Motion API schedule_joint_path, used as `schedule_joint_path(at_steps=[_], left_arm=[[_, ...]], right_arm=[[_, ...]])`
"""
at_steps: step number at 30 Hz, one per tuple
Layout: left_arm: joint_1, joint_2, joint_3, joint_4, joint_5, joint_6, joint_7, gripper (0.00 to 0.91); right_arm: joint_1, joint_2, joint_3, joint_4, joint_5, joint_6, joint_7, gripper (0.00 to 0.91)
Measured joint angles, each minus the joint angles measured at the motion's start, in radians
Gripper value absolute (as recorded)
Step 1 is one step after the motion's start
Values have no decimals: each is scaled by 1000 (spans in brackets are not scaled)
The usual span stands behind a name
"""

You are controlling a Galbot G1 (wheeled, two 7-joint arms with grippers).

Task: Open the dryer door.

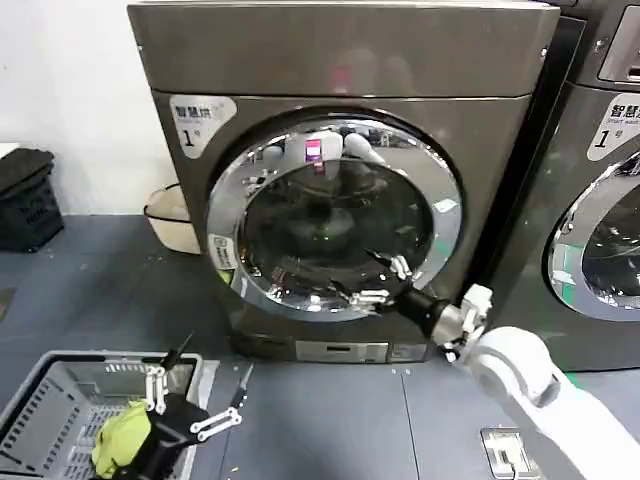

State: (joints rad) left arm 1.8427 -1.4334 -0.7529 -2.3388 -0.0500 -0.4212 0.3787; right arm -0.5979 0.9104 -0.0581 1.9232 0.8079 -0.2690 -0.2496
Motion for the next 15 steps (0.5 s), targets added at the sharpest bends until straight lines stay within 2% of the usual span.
schedule_joint_path(at_steps=[15], left_arm=[[8, -10, 0, -10, 7, 1, 2, 907]], right_arm=[[150, 85, -152, -89, 13, -19, 16, 907]])
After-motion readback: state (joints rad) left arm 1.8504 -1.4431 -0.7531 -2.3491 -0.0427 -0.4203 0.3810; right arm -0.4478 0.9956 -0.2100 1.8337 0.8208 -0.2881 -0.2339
